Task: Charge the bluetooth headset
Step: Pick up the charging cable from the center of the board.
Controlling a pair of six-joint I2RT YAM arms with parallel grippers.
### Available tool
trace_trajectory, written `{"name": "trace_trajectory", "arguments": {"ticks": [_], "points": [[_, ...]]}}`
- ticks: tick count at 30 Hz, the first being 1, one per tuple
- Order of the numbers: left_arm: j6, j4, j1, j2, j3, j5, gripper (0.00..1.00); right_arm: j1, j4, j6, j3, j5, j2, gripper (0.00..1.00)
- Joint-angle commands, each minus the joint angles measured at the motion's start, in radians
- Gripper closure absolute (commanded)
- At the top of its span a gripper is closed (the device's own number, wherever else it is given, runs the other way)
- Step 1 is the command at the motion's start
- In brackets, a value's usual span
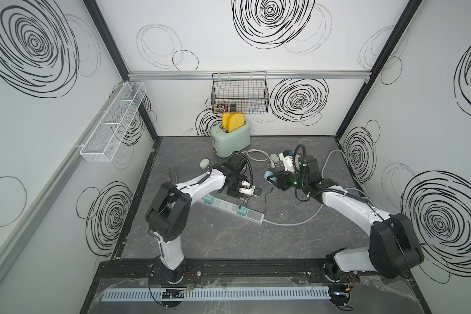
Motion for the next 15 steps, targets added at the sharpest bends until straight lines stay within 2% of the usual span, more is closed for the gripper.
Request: {"name": "trace_trajectory", "arguments": {"ticks": [1, 15], "points": [[0.084, 0.011, -0.011, 0.034, -0.011, 0.014, 0.61, -0.006, 0.044, 0.011, -0.014, -0.013, -0.038, 0.78], [0.106, 0.061, -0.021, 0.087, -0.064, -0.023, 0.62, -0.009, 0.049, 0.019, -0.025, -0.026, -0.04, 0.79]]}}
